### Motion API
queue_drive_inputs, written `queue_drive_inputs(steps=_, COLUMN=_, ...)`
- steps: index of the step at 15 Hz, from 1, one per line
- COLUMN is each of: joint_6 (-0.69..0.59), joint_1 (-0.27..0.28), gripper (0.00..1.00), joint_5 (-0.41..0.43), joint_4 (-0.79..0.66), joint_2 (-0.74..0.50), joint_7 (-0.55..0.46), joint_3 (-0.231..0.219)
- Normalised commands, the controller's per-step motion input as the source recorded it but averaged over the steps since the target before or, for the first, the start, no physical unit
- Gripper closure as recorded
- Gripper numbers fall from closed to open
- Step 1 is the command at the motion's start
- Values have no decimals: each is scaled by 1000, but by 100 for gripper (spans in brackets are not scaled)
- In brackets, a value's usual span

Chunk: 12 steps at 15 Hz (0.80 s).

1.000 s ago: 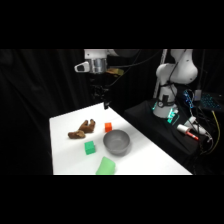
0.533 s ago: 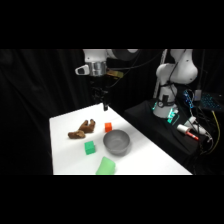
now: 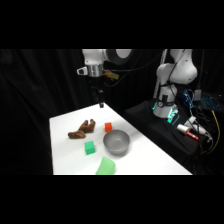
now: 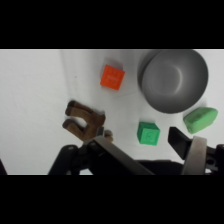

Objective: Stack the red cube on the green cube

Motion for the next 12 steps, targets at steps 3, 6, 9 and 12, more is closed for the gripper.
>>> queue_drive_inputs(steps=3, joint_6=272, joint_1=-67, gripper=0, joint_5=-110, joint_4=-254, joint_2=-126, joint_7=184, joint_3=-54)
queue_drive_inputs(steps=6, joint_6=333, joint_1=-50, gripper=0, joint_5=-91, joint_4=-271, joint_2=-83, joint_7=171, joint_3=-37)
queue_drive_inputs(steps=9, joint_6=408, joint_1=-38, gripper=0, joint_5=-52, joint_4=-121, joint_2=131, joint_7=125, joint_3=-22)
queue_drive_inputs(steps=12, joint_6=371, joint_1=-21, gripper=0, joint_5=25, joint_4=41, joint_2=306, joint_7=71, joint_3=-3)
